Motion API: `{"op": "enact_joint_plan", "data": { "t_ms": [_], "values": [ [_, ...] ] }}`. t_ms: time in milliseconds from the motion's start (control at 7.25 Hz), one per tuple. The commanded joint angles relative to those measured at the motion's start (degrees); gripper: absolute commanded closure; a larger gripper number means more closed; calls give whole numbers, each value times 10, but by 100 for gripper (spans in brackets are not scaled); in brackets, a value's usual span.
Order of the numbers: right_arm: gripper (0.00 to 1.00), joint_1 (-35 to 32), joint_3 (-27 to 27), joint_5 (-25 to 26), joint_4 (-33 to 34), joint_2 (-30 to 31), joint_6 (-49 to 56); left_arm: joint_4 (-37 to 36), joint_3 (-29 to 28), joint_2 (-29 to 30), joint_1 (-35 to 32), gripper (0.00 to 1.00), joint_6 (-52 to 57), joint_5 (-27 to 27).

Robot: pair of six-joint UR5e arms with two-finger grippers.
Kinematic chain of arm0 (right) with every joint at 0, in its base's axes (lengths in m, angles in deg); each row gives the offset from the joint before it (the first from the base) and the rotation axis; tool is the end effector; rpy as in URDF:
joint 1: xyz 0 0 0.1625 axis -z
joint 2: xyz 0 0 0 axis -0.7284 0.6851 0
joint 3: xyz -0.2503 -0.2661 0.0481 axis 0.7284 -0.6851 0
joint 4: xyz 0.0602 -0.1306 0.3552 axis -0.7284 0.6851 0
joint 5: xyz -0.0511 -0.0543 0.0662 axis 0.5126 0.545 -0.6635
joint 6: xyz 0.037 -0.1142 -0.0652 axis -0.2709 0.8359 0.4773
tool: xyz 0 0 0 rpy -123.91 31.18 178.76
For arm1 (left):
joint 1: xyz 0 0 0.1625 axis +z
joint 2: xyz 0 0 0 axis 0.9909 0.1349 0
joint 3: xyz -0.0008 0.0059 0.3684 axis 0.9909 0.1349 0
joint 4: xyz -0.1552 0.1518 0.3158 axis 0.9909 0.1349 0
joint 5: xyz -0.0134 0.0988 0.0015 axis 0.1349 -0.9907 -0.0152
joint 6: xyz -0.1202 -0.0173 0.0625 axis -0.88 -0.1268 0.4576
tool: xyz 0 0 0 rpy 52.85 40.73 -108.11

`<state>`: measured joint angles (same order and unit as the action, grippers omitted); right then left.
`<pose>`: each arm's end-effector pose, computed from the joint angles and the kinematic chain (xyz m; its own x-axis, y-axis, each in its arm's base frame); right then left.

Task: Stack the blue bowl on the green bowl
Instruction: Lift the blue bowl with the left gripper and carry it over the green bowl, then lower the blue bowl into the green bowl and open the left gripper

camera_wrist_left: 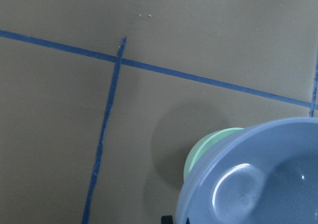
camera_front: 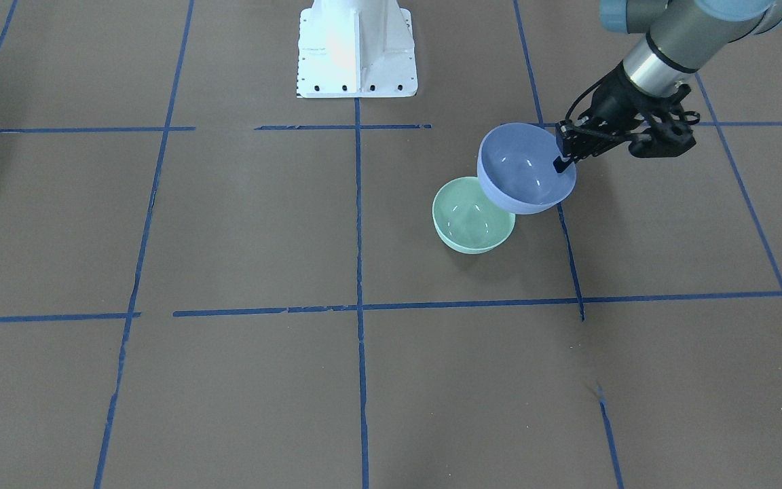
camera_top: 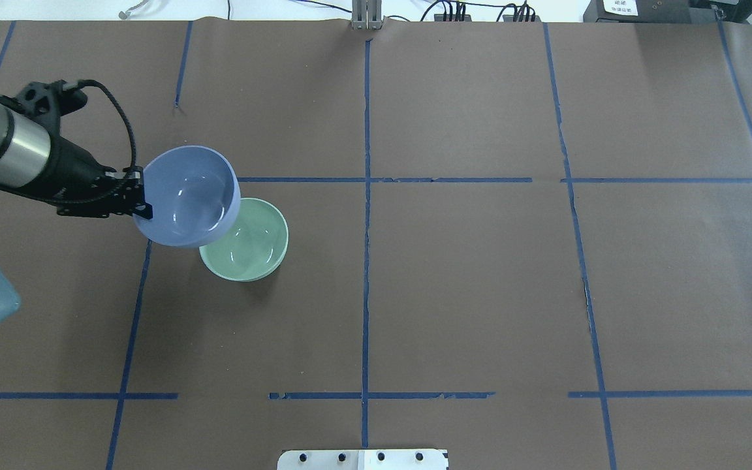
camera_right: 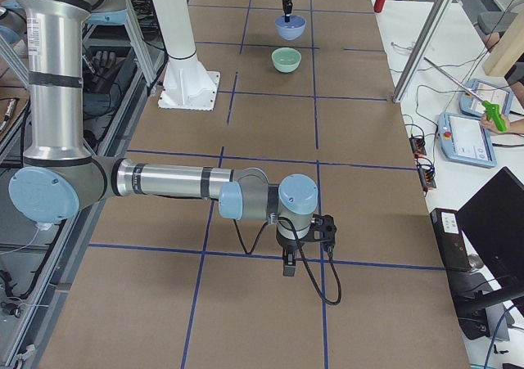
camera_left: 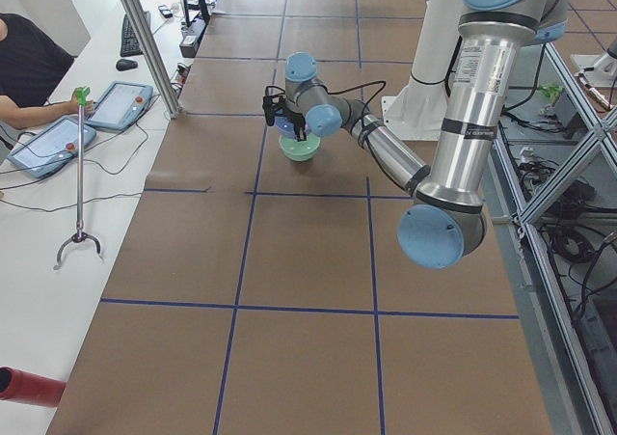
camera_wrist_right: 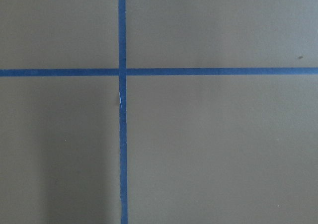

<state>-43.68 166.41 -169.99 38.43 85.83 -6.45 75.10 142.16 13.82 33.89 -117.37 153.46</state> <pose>0.0482 -0.4382 0.6385 0.7617 0.0268 0.6474 -0.0287 0.9996 -0.0076 0.3033 -0.4202 0.2923 0.4758 -0.1924 -0.8583 0.1662 0.9779 -0.1271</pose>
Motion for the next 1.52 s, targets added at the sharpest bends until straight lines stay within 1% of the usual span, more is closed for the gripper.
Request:
{"op": "enact_joint_plan", "data": {
  "t_ms": [0,414,690,828,966,1379],
  "values": [
    [0,0,0,-1,0,0,0,2,-36,27,35,100,-11,-26],
    [0,0,0,-1,0,0,0,3,-53,37,52,100,-9,-26],
    [0,0,0,0,0,0,0,3,-54,41,56,100,-8,-27],
    [0,0,0,0,0,0,0,3,-54,41,56,71,-7,-27],
    [0,0,0,-1,0,0,0,4,-57,41,56,1,-5,-28],
    [0,0,0,-1,0,0,0,4,-54,40,56,0,-5,-31]
  ]
}}
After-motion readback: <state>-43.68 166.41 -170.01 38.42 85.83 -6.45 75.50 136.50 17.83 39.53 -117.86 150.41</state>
